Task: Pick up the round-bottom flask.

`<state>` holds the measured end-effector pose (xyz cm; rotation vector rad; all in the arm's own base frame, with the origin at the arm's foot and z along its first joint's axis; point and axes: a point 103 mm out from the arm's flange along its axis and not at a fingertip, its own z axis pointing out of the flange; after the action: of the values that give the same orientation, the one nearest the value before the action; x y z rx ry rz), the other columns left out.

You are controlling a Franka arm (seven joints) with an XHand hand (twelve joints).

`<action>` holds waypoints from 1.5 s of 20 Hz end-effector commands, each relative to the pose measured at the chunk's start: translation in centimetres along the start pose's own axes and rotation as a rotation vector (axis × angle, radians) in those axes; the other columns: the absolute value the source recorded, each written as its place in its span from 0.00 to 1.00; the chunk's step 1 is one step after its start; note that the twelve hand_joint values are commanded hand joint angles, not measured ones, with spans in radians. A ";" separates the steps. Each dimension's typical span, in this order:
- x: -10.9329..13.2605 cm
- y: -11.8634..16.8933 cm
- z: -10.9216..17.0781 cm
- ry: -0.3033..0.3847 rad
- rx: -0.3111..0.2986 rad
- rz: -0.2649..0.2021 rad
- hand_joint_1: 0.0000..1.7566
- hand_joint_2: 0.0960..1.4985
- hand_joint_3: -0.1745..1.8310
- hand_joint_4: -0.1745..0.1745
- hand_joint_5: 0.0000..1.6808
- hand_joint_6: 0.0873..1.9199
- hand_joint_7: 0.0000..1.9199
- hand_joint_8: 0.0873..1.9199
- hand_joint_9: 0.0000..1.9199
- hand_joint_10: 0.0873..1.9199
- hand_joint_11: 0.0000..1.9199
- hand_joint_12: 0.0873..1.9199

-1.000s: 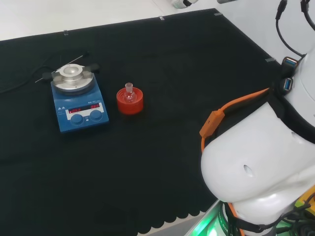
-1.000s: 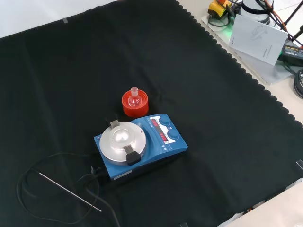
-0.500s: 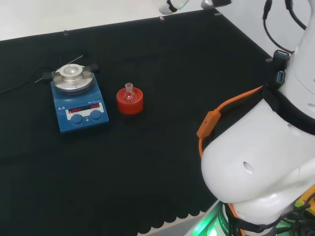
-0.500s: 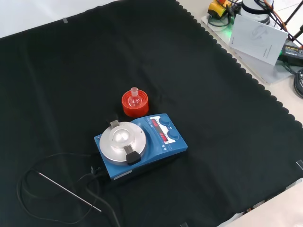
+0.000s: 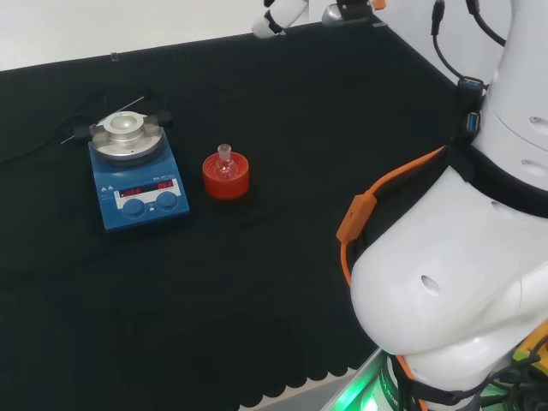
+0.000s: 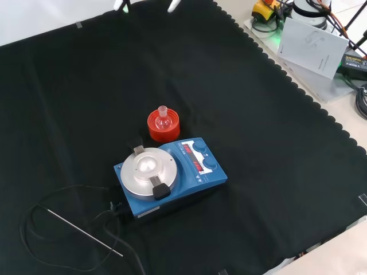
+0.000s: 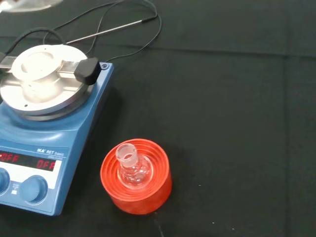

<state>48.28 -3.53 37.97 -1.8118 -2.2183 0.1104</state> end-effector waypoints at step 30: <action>2.8 4.0 7.6 0.126 0.060 -0.050 0.38 0.30 0.48 0.17 0.19 0.01 0.18 0.48 0.17 0.49 0.00 0.74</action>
<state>49.11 0.15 30.99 -1.6950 -2.1443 0.0680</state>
